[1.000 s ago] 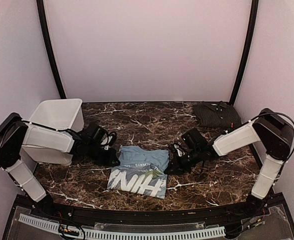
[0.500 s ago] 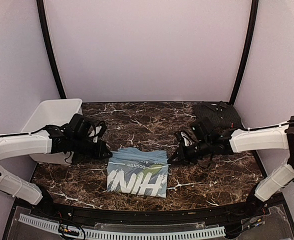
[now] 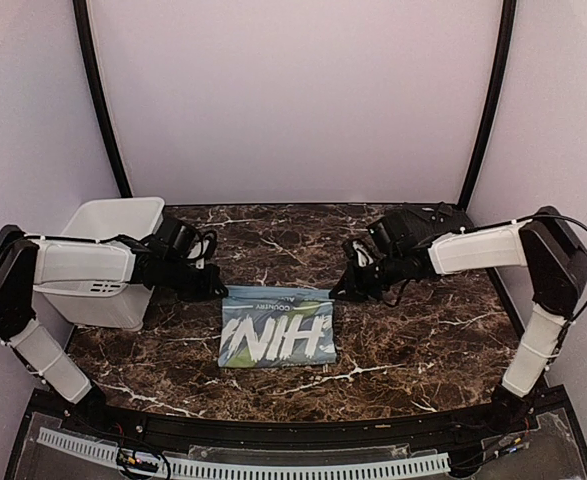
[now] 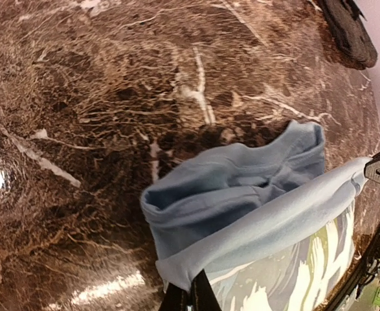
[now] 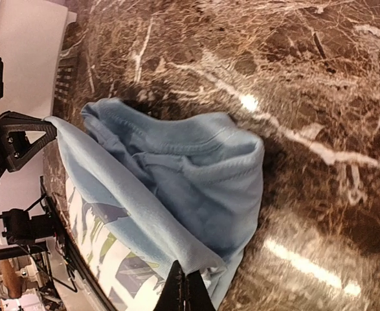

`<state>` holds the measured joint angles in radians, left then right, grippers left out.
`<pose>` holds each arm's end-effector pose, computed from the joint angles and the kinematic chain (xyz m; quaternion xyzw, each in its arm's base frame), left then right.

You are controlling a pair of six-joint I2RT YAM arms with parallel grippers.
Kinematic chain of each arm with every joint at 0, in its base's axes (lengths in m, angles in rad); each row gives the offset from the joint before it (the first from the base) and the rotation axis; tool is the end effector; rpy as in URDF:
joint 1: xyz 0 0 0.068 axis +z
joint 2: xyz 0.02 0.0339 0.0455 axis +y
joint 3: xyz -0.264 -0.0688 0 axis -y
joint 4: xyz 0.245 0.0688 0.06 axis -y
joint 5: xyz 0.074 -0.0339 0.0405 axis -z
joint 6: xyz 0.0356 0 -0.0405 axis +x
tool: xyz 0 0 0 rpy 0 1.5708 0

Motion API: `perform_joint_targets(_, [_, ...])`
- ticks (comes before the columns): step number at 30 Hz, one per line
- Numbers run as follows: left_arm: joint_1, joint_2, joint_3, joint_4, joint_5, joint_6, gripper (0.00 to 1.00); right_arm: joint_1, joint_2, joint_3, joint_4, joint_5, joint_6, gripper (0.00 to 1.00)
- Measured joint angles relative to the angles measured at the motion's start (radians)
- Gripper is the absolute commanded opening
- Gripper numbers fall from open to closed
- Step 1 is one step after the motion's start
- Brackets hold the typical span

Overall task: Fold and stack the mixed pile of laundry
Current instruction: Fold the 2/3-rectangle-folded T-shirt at the center of the board, then move the square-folded T-shirt to the center of the board.

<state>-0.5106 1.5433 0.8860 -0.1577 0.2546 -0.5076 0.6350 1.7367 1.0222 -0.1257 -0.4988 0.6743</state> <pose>0.2728 -0.1631 0.1963 0.0482 0.9219 -0.2814 0.2621 0.2783 0.2262 0.1803 -0.0704 0.9067 0.3937 0.1342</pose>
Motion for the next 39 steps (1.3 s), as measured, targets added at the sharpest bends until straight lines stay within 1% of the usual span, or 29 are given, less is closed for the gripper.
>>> perform_joint_targets(3, [0.025,0.101,0.018,0.041,-0.001,0.000,0.00,-0.011,0.119,0.061,0.024,-0.009,-0.018,0.00])
perform_joint_targets(6, [0.036,0.169,0.035,0.080,-0.002,0.000,0.01,-0.019,0.188,0.082,0.043,-0.018,-0.022,0.00])
perform_joint_targets(7, [0.037,0.183,0.040,0.087,-0.002,0.000,0.05,-0.020,0.200,0.085,0.045,-0.020,-0.023,0.05])
perform_joint_targets(8, [0.037,0.196,0.046,0.096,-0.002,-0.001,0.09,-0.021,0.206,0.087,0.045,-0.021,-0.023,0.12])
perform_joint_targets(9, [0.037,0.205,0.050,0.101,-0.002,0.000,0.18,-0.023,0.209,0.091,0.046,-0.021,-0.027,0.18])
perform_joint_targets(10, [0.037,0.211,0.055,0.103,-0.003,0.000,0.23,-0.024,0.209,0.094,0.045,-0.022,-0.028,0.25])
perform_joint_targets(11, [0.037,0.214,0.061,0.102,-0.006,0.003,0.34,-0.025,0.208,0.097,0.044,-0.021,-0.028,0.37])
perform_joint_targets(12, [0.038,0.214,0.065,0.101,-0.010,0.002,0.40,-0.027,0.206,0.102,0.043,-0.023,-0.034,0.50])
perform_joint_targets(13, [0.040,0.214,0.070,0.099,-0.015,0.003,0.48,-0.030,0.204,0.103,0.041,-0.020,-0.032,0.58])
perform_joint_targets(14, [0.043,0.213,0.076,0.097,-0.023,0.006,0.51,-0.034,0.197,0.104,0.032,-0.016,-0.037,0.64])
perform_joint_targets(15, [0.047,0.210,0.079,0.095,-0.032,0.005,0.57,-0.039,0.183,0.105,0.015,-0.010,-0.045,0.70])
perform_joint_targets(16, [0.051,0.202,0.081,0.089,-0.038,0.004,0.61,-0.045,0.162,0.105,-0.004,-0.001,-0.058,0.75])
perform_joint_targets(17, [0.054,0.188,0.081,0.080,-0.048,0.011,0.67,-0.050,0.139,0.105,-0.020,0.006,-0.060,0.78])
perform_joint_targets(18, [0.057,0.165,0.081,0.064,-0.058,0.007,0.74,-0.059,0.106,0.106,-0.039,0.012,-0.074,0.80])
perform_joint_targets(20, [0.061,0.092,0.082,0.037,-0.071,0.011,0.82,-0.078,0.031,0.117,-0.069,0.025,-0.098,0.82])
perform_joint_targets(22, [0.064,0.002,0.082,0.029,-0.066,0.018,0.88,-0.090,-0.033,0.129,-0.079,0.024,-0.115,0.84])
perform_joint_targets(25, [0.063,-0.107,0.080,0.035,-0.011,0.027,0.89,-0.083,-0.105,0.125,-0.069,0.001,-0.119,0.87])
perform_joint_targets(28, [0.048,-0.155,0.060,0.072,0.063,0.034,0.90,-0.025,-0.116,0.103,-0.023,-0.052,-0.098,0.88])
perform_joint_targets(31, [0.013,-0.135,0.009,0.128,0.146,0.033,0.90,0.050,-0.069,0.085,0.038,-0.112,-0.061,0.88])
perform_joint_targets(33, [-0.010,-0.088,-0.012,0.155,0.185,0.028,0.91,0.090,-0.010,0.082,0.099,-0.156,-0.026,0.88])
perform_joint_targets(39, [-0.032,0.124,-0.024,0.334,0.310,-0.020,0.91,0.090,0.215,0.116,0.257,-0.232,0.048,0.85])
